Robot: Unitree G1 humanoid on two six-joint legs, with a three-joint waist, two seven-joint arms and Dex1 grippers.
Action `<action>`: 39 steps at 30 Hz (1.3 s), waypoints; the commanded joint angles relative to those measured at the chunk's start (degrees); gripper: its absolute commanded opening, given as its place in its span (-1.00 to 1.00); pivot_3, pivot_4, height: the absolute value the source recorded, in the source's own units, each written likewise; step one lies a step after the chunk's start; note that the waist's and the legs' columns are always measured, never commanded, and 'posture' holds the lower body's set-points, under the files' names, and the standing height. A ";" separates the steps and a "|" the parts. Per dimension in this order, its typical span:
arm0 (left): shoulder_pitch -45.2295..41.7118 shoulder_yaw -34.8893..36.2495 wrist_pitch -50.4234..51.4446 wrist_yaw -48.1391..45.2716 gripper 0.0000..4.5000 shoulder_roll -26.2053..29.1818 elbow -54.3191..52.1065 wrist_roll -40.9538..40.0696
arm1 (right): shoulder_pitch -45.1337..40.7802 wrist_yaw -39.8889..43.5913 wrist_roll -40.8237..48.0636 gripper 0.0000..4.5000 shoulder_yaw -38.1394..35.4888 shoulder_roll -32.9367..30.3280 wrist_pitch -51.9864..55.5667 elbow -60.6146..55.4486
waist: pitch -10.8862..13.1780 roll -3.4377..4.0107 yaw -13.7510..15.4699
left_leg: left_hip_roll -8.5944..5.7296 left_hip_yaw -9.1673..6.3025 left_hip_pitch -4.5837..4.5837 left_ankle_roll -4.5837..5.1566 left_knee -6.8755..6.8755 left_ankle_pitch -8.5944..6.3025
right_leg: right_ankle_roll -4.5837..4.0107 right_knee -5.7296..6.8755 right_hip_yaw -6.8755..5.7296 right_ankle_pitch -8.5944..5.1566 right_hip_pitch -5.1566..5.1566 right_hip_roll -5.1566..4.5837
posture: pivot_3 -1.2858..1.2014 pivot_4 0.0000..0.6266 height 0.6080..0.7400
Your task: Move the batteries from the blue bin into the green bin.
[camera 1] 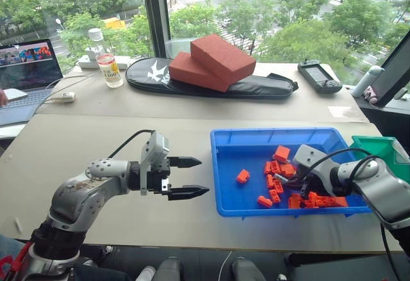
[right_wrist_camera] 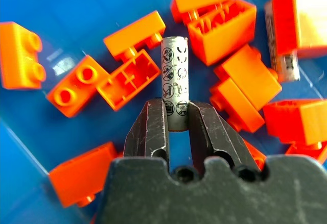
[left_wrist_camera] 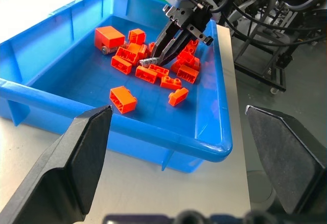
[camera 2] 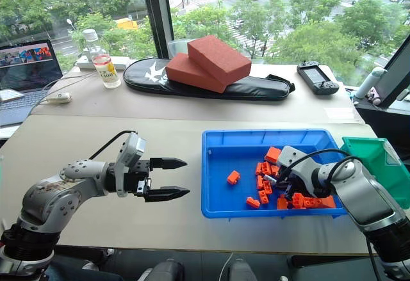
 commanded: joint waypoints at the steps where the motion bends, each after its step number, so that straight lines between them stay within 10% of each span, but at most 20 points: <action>1: -0.31 0.90 -0.33 -0.07 1.00 0.45 -1.46 -0.56 | 0.48 0.14 5.01 -0.89 -14.80 -2.92 4.64 -5.96 | 0.01 0.01 0.13 | -0.01 0.00 -0.01 0.00 0.00 0.00 | 0.00 0.00 0.00 0.00 0.00 -0.01 | 0.03 -0.52 1.00; 13: -0.59 -0.45 -0.74 0.09 1.00 -0.81 -1.03 0.00 | -8.97 -30.90 -9.09 -0.89 -26.64 0.36 11.34 14.44 | 0.00 0.03 0.04 | -0.02 0.06 -0.01 0.00 0.00 0.00 | 0.00 -0.01 0.02 0.00 -0.01 -0.02 | 0.03 -0.52 1.00; 20: -0.81 -0.61 -0.90 -0.38 1.00 -0.58 -0.70 0.12 | -6.43 -33.01 -10.90 -0.89 -26.09 -0.40 10.34 17.02 | 0.00 0.05 -0.11 | -0.02 0.08 -0.02 0.00 -0.01 0.00 | 0.00 0.00 0.05 0.00 -0.03 -0.02 | 0.03 -0.52 1.00; 29: -0.74 -0.59 -0.84 -0.63 1.00 -0.53 -0.58 0.16 | -9.71 -34.26 -9.77 0.53 -26.87 1.22 9.29 16.50 | 0.00 0.06 -0.33 | -0.01 0.08 -0.01 0.00 -0.01 0.00 | 0.00 0.00 0.06 0.00 -0.02 -0.01 | 0.03 -0.52 1.00; 37: -0.57 -0.78 -0.83 -0.78 1.00 -0.78 -0.54 0.24 | -15.30 -32.32 -1.36 0.53 -23.92 16.21 13.86 11.13 | 0.00 0.05 -1.34 | 0.05 -0.02 0.00 0.00 -0.04 0.00 | -0.01 0.02 0.04 0.01 0.02 0.08 | 0.03 -0.52 1.00; 39: -0.62 -0.82 -0.86 -0.74 1.00 -0.89 -0.48 0.41 | -14.51 -31.58 0.46 0.83 -23.11 19.15 14.06 10.20 | 0.00 0.06 -1.30 | 0.03 -0.03 -0.01 0.00 -0.04 0.00 | -0.01 0.03 0.04 0.01 0.01 0.06 | 0.03 -0.52 1.00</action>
